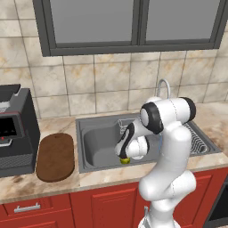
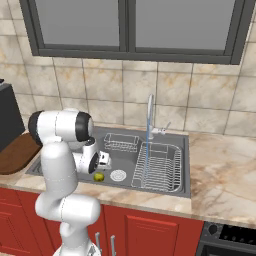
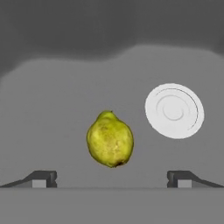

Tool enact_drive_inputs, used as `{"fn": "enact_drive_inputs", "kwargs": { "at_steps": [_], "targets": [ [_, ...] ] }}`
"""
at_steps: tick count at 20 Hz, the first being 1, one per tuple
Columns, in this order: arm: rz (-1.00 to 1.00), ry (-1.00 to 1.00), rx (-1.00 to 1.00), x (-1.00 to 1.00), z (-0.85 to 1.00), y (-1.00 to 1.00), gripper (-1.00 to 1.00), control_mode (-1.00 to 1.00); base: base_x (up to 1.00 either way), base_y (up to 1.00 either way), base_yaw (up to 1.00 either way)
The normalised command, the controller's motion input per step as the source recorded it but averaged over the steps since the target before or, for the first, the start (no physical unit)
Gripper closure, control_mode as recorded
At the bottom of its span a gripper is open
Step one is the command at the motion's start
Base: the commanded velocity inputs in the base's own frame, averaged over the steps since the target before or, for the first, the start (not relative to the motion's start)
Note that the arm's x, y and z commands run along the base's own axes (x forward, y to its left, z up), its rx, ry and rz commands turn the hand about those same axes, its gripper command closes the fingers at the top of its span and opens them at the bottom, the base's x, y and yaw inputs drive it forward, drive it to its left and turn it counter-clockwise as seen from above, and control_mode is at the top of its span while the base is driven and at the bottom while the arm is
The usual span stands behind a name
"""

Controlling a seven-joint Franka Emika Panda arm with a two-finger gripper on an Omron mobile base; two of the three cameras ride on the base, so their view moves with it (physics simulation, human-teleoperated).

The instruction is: Pick the pear from the sink and place it on the cutting board to airdry. Then turn off the sink faucet.

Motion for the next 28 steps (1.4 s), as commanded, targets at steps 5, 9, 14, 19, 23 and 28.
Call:
{"fn": "enact_drive_inputs", "kwargs": {
  "at_steps": [5,9,14,19,23,28],
  "targets": [
    [0.00,-0.03,0.00,0.26,-0.21,0.07,-1.00,-1.00,0.00,0.00,0.00],
    [0.00,-0.05,0.00,0.18,-0.19,0.04,-1.00,-1.00,0.00,0.00,0.00],
    [0.00,0.00,0.00,0.01,-0.18,0.00,-1.00,-1.00,0.00,0.00,0.00],
    [0.00,0.00,0.00,0.00,-0.06,0.00,-1.00,-1.00,0.00,0.00,0.00],
    [0.00,0.06,0.00,0.03,0.00,0.00,-1.00,-1.00,0.00,0.00,0.00],
    [0.00,0.09,0.00,0.00,-0.06,0.00,-1.00,-1.00,0.00,0.00,0.00]
  ]
}}
